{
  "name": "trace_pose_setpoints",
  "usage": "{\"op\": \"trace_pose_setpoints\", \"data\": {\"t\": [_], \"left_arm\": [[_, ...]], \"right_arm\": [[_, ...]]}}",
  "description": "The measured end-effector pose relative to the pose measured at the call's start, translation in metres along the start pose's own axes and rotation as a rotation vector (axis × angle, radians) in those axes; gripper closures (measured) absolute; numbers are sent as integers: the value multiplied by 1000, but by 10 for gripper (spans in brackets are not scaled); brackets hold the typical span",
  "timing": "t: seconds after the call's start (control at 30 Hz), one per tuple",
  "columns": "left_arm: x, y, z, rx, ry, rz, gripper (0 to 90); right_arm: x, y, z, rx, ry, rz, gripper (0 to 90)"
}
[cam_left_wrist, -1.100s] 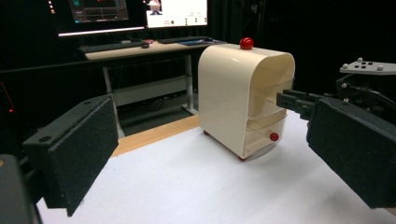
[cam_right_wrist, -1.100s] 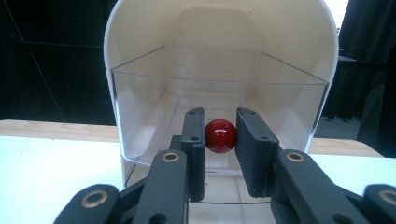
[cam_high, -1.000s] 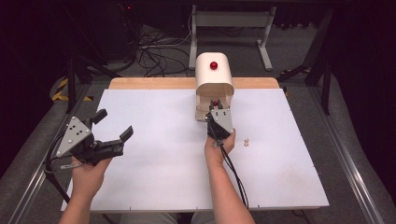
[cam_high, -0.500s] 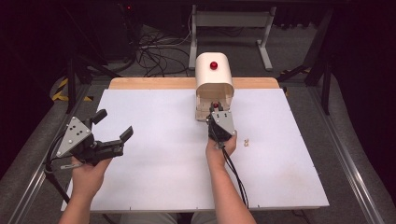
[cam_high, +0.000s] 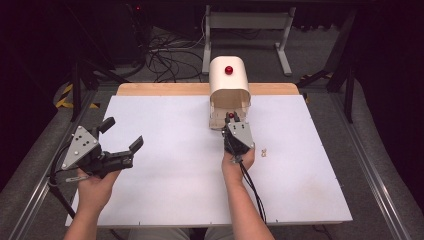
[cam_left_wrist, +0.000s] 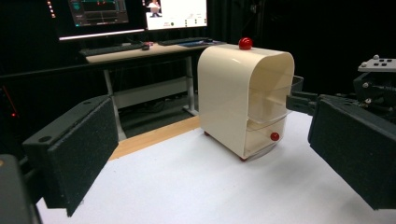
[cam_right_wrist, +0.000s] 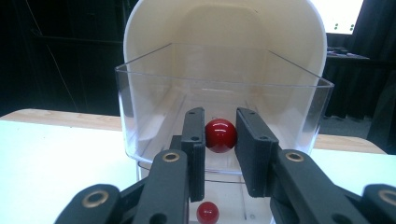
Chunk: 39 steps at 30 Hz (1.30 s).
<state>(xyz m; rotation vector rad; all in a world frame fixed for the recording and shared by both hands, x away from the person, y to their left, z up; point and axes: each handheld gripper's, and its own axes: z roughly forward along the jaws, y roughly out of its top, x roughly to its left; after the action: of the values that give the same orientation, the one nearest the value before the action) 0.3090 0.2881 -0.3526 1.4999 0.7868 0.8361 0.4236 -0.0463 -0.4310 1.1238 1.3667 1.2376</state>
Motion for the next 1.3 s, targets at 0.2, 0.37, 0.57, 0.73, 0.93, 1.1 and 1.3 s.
{"op": "trace_pose_setpoints", "data": {"t": [0.2,0.37,0.57,0.73,0.93,1.1,1.3], "left_arm": [[0,0,0,2,1,3,23],[-1,0,0,2,-1,5,23],[-1,0,0,1,-2,3,23],[-2,0,0,4,1,6,23],[-2,1,0,2,2,5,23],[-2,0,0,3,1,5,23],[-2,0,0,3,1,4,24]], "right_arm": [[0,-1,-4,-2,4,1,741],[0,-1,-8,-6,9,5,741],[-1,-2,-12,-5,12,5,741],[-1,-3,-15,-8,16,3,740],[-1,-3,-18,-9,18,2,740],[-1,-3,-20,-10,19,-1,740],[-1,-3,-22,-10,17,-3,740]]}}
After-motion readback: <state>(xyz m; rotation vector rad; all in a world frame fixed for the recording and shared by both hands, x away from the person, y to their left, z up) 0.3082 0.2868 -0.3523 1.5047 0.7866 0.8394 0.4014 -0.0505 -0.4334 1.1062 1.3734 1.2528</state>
